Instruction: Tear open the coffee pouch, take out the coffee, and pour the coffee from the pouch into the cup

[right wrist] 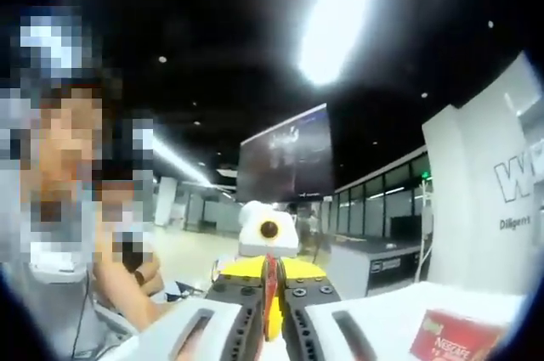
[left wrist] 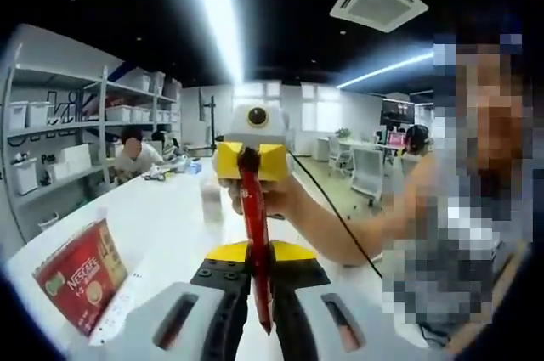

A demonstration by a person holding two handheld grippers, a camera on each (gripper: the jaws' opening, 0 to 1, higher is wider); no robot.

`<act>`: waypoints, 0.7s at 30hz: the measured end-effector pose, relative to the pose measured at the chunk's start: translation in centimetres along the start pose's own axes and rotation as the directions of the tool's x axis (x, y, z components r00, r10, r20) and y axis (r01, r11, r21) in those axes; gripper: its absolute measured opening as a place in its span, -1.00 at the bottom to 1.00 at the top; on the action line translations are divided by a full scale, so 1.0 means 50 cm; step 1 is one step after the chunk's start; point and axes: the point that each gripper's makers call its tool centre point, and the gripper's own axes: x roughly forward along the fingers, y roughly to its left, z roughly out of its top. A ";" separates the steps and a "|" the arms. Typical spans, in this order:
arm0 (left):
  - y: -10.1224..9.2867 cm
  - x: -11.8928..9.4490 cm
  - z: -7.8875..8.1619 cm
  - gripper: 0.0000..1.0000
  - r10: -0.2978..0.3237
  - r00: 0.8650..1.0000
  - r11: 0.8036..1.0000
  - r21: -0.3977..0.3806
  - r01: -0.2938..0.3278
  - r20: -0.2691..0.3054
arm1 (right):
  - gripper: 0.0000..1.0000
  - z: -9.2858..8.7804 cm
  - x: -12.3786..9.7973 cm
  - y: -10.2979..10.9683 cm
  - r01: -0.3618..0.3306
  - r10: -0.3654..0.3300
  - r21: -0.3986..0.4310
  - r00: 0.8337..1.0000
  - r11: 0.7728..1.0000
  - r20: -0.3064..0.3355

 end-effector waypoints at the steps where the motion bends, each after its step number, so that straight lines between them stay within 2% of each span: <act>1: -0.001 0.003 -0.002 -0.80 -0.001 1.000 1.000 0.004 0.001 -0.008 | -0.87 0.001 0.000 0.000 0.000 0.000 -0.001 1.000 1.000 0.002; 6: -0.003 0.012 -0.008 -0.80 -0.006 1.000 1.000 0.013 0.007 -0.028 | -0.88 -0.003 0.000 0.003 -0.004 0.004 0.003 1.000 1.000 -0.014; 21: -0.005 0.008 -0.003 -0.80 -0.007 1.000 1.000 0.021 0.007 -0.022 | -0.89 -0.002 -0.005 0.007 -0.002 0.001 -0.020 1.000 1.000 -0.031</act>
